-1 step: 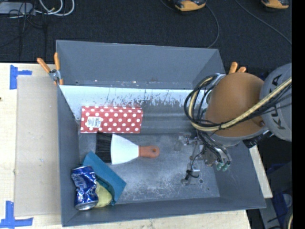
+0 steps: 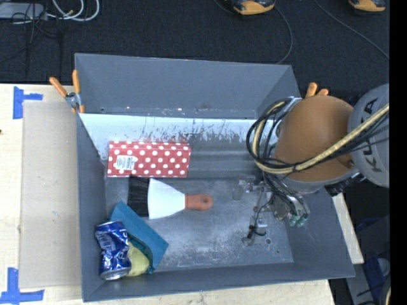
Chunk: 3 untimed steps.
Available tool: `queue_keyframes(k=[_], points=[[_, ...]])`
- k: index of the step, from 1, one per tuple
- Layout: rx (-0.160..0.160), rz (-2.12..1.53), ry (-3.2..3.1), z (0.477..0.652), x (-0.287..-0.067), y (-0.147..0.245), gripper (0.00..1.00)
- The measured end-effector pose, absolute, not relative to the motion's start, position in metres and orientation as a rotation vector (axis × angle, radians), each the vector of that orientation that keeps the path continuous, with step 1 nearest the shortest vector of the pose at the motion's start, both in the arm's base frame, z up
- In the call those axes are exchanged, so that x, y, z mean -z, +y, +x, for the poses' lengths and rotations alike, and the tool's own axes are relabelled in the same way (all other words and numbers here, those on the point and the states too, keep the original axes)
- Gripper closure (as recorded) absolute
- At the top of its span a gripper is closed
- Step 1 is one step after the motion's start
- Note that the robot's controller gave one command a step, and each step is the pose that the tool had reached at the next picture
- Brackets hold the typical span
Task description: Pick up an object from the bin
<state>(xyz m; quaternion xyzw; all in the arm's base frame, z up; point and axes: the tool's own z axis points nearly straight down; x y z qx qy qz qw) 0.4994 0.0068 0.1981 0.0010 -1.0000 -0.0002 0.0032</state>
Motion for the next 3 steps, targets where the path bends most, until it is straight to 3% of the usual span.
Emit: queue_keyframes(k=[1, 2, 3], points=[[0.001, 0.100, -3.129, 0.502, -0.220, 0.001, 0.00], [0.000, 0.117, -3.145, 0.528, -0.190, 0.021, 0.00], [0.003, 0.122, -3.133, 0.534, -0.112, 0.056, 0.00]])
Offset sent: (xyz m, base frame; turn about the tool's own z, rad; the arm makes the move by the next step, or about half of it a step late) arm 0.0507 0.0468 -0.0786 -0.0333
